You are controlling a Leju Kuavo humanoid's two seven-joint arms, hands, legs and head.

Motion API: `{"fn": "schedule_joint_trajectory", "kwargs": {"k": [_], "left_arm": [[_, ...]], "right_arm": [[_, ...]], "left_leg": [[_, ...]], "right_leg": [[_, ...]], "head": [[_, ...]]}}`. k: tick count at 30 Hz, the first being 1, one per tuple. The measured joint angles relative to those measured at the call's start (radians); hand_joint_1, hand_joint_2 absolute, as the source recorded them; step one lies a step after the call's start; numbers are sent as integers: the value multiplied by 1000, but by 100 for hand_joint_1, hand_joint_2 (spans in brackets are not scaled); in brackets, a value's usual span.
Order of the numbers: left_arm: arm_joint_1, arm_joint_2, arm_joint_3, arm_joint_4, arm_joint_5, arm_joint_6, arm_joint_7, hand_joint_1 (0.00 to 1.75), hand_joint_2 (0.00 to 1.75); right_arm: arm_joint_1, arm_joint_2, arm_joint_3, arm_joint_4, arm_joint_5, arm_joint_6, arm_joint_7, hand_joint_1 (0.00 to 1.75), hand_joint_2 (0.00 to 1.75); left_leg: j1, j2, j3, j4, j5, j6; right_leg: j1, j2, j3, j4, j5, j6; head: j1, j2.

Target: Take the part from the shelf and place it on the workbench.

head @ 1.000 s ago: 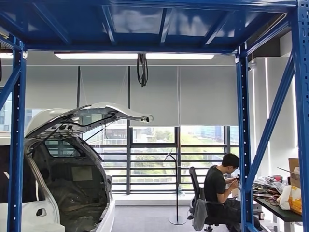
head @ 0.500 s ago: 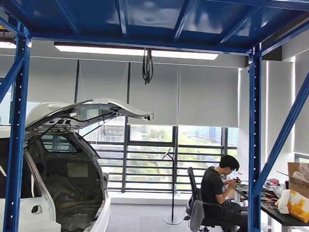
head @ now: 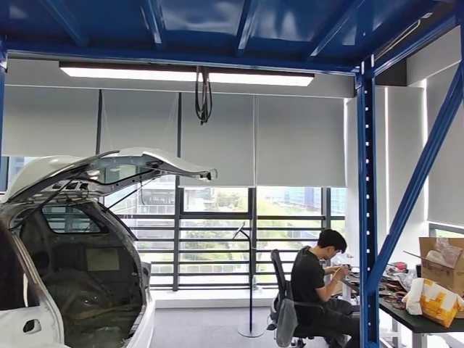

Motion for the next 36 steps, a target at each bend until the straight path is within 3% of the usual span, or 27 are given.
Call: {"fn": "schedule_joint_trajectory", "kwargs": {"k": [2,3,4,5,6,8,9,11,15,19,22,25,27,34,36], "left_arm": [[1,5,1,0,8,5,-2,0,0],[3,8,2,0,14,8,-4,0,0],[5,10,3,0,20,10,-6,0,0],[8,14,6,0,27,12,-9,0,0],[9,17,9,0,33,14,-13,0,0],[10,20,18,0,43,17,-22,0,0],[10,21,22,0,47,19,-25,0,0],[10,22,28,0,53,21,-29,0,0],[14,27,41,0,59,24,-36,0,0],[13,28,48,0,64,25,-34,0,0],[11,27,57,0,70,29,-18,0,0],[10,23,61,0,71,33,-7,0,0],[9,19,62,0,68,34,-5,0,0],[5,12,60,0,40,28,-18,0,0],[3,12,58,0,32,24,-20,0,0]], "right_arm": [[1,11,-1,1,-10,15,11,0,0],[2,15,-2,3,-21,31,23,0,0],[2,18,-2,6,-39,55,38,0,0],[3,20,-2,12,-70,88,56,0,0],[3,18,-3,20,-117,131,77,0,0],[9,2,-8,48,-227,229,119,0,0],[15,-13,-14,63,-275,270,136,0,0],[36,-54,-36,91,-346,329,167,0,0],[98,-153,-114,143,-474,414,218,0,0],[135,-202,-191,183,-478,413,275,0,175],[152,-207,-233,211,-301,308,316,0,175],[157,-174,-253,230,9,143,368,0,175],[157,-140,-252,238,188,57,410,0,175],[140,-39,-239,288,713,-122,598,0,175],[127,-18,-233,317,794,-136,632,0,175]], "left_leg": [[4,-3,-72,124,-41,-8],[7,-3,-112,181,-51,-12],[10,-4,-139,208,-43,-16],[13,-4,-149,199,-15,-20],[17,-4,-141,156,29,-24],[22,-6,-104,41,108,-30],[22,-7,-89,1,124,-27],[20,-11,-81,-25,120,-15],[19,-18,-81,-28,115,-2],[15,-17,-81,-28,109,8],[12,-16,-81,-28,108,11],[9,-16,-80,-27,107,12],[9,-15,-80,-27,107,12],[15,-15,-74,-29,108,11],[15,-15,-73,-30,108,11]], "right_leg": [[0,1,13,-6,-5,-3],[-1,3,19,-6,-9,-4],[-2,6,25,-6,-14,-2],[-4,9,33,-5,-20,0],[-7,11,43,-4,-27,4],[-10,15,58,2,-45,19],[-10,16,61,6,-52,26],[-7,16,60,11,-60,32],[-7,11,65,3,-57,21],[-8,10,70,-7,-56,20],[-10,10,71,-10,-57,26],[-13,10,71,-11,-59,45],[-14,10,71,-11,-60,52],[-9,10,73,-8,-62,52],[-9,10,74,-6,-63,50]], "head": [[0,0],[0,0],[0,0],[0,0],[0,0],[0,0],[0,0],[-1,0],[-1,0],[-1,0],[-1,0],[-1,0],[-1,0],[-1,0],[-1,0]]}}
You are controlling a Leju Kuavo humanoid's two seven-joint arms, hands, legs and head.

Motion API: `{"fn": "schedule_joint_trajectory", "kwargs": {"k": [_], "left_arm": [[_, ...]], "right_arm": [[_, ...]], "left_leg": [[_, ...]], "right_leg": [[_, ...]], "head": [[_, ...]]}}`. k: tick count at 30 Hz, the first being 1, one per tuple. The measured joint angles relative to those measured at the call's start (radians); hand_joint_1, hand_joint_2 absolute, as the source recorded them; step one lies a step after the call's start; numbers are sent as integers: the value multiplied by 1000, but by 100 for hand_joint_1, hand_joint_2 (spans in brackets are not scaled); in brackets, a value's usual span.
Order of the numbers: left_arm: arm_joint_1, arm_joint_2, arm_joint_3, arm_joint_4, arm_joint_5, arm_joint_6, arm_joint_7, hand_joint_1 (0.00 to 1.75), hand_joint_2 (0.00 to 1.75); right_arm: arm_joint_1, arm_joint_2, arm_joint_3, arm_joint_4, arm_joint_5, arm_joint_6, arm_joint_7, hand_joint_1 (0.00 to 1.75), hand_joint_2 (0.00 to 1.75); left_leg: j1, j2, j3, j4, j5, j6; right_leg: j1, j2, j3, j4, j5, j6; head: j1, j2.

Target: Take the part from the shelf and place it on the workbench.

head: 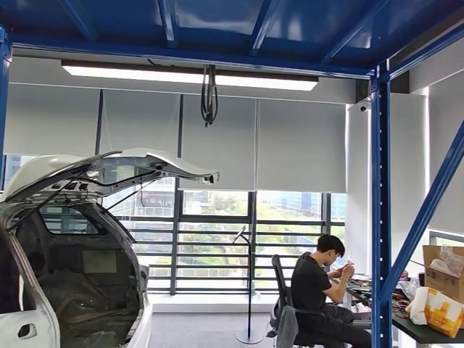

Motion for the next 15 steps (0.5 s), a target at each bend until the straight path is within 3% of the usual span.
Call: {"fn": "schedule_joint_trajectory", "kwargs": {"k": [15], "left_arm": [[-13,1,-47,0,-61,-16,0,0,0]], "right_arm": [[-305,66,76,437,218,7,90,0,175]], "left_leg": [[0,0,3,0,1,-2]], "right_leg": [[0,0,2,3,-1,-1]], "head": [[0,0]]}}
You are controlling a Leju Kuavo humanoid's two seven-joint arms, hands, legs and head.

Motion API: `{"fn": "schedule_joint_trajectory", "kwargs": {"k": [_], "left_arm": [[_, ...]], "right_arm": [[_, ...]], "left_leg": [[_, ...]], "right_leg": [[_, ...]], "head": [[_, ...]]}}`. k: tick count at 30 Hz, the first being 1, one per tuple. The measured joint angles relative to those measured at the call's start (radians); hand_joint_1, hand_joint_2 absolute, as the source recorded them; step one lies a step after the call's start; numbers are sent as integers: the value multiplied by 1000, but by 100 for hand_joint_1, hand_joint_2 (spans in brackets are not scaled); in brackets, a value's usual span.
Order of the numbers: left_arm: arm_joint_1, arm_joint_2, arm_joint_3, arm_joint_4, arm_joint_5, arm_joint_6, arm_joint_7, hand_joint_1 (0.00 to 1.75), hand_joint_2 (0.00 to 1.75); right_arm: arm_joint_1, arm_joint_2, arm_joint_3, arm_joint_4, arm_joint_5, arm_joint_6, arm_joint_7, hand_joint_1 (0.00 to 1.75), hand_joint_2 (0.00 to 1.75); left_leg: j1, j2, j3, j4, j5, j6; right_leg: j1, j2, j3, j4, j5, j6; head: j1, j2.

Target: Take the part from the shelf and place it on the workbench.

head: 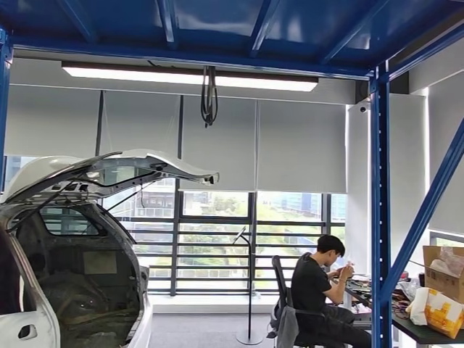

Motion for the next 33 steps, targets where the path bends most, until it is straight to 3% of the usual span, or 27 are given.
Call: {"fn": "schedule_joint_trajectory", "kwargs": {"k": [9,33], "left_arm": [[-4,5,-20,0,-14,-3,-3,0,0],[-9,7,-38,0,-21,-6,-11,0,0]], "right_arm": [[-148,21,13,178,49,-18,34,0,175],[-301,67,25,364,28,9,-3,0,175]], "left_leg": [[0,0,0,0,0,0],[0,0,0,0,0,0]], "right_leg": [[0,0,0,0,0,0],[0,0,0,1,0,0]], "head": [[0,0],[0,0]]}}
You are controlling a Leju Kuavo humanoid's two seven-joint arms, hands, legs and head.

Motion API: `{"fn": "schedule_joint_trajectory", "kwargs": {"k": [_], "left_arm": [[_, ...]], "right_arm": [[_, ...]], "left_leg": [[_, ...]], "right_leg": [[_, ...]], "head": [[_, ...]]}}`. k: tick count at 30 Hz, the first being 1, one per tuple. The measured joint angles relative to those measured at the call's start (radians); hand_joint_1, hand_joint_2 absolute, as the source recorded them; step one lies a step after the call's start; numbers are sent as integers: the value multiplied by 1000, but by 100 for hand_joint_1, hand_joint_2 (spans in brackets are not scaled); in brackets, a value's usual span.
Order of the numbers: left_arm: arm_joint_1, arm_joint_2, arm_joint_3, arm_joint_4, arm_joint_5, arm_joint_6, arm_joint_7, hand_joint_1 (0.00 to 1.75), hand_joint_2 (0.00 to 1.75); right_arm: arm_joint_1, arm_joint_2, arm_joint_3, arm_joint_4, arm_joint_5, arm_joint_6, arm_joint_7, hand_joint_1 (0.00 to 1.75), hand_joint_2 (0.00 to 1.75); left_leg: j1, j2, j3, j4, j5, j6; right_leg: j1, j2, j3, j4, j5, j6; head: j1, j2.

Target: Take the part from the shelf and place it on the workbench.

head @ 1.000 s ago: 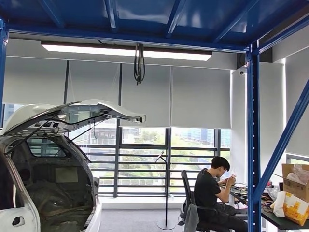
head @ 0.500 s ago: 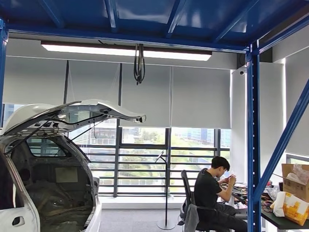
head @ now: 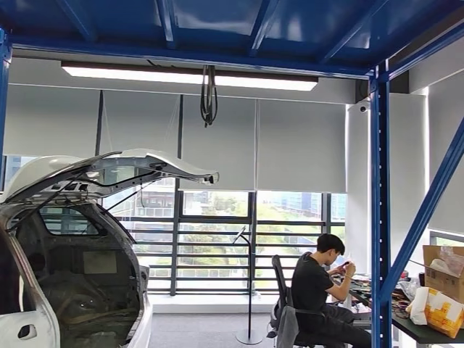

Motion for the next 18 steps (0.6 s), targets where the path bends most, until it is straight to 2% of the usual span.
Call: {"fn": "schedule_joint_trajectory", "kwargs": {"k": [18], "left_arm": [[-4,-9,-1,1,17,0,9,0,0]], "right_arm": [[-163,133,95,215,-66,51,-41,0,175]], "left_leg": [[0,0,0,0,0,0]], "right_leg": [[0,0,-1,1,0,0]], "head": [[0,0]]}}
